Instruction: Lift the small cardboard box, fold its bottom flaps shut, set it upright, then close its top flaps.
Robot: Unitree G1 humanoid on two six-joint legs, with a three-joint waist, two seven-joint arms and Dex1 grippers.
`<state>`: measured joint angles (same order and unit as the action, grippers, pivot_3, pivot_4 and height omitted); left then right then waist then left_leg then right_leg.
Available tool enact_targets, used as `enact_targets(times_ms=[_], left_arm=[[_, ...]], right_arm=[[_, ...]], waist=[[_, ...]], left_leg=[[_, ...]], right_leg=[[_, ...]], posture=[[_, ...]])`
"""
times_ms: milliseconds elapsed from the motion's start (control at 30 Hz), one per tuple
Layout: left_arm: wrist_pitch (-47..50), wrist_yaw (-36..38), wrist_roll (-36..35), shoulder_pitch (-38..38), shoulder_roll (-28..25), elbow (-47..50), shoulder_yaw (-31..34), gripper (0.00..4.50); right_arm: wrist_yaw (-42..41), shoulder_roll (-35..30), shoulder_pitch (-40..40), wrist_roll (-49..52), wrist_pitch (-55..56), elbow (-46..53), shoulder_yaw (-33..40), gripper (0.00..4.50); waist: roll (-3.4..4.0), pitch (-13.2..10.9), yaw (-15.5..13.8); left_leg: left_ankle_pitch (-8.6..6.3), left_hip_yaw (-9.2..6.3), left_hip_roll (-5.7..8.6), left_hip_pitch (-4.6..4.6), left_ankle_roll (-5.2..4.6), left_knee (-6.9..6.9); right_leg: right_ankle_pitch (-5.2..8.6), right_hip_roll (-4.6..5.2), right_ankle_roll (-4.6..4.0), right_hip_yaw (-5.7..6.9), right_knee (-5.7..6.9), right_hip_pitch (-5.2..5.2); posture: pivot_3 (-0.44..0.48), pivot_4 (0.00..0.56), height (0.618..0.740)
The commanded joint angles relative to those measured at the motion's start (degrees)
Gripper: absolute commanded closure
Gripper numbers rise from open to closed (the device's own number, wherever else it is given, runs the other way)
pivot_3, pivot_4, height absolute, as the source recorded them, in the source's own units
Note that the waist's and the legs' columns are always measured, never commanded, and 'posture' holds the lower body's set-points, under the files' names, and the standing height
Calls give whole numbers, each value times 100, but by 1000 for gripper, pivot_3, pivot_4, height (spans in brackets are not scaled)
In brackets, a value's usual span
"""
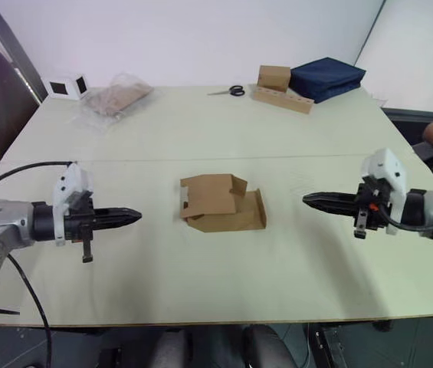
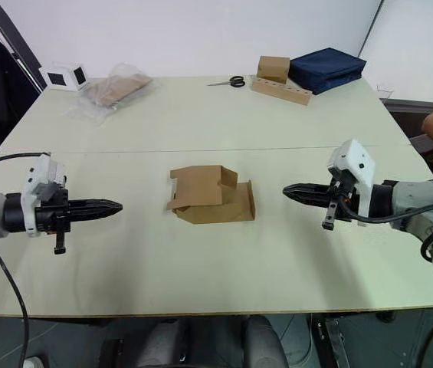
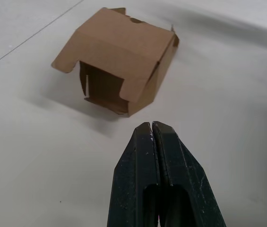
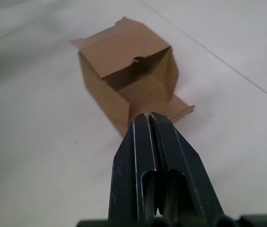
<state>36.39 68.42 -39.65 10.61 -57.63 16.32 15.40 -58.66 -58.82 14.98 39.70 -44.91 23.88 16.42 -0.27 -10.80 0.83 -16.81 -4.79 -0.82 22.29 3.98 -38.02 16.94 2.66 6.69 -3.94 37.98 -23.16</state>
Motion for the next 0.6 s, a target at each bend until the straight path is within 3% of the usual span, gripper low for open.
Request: enact_targets(times_ms=[33,600], left_arm=[[61,67,-191,70,-138,52,333,4488],[62,-129,-137,119,20,155,90,4488]], right_arm=[[-21,-71,204,182,-54,75,68,4500],[139,73,323,192,48,253,-166,4500]], waist=[[-2,-3,17],[-3,-9,28]], left_leg=[[0,0,0,0,0,0],[0,1,-1,4,0,0]], right_leg=[[0,-1,0,0,0,-1],[0,-1,0,-1,2,-7]], posture=[[0,150,740],[0,150,740]])
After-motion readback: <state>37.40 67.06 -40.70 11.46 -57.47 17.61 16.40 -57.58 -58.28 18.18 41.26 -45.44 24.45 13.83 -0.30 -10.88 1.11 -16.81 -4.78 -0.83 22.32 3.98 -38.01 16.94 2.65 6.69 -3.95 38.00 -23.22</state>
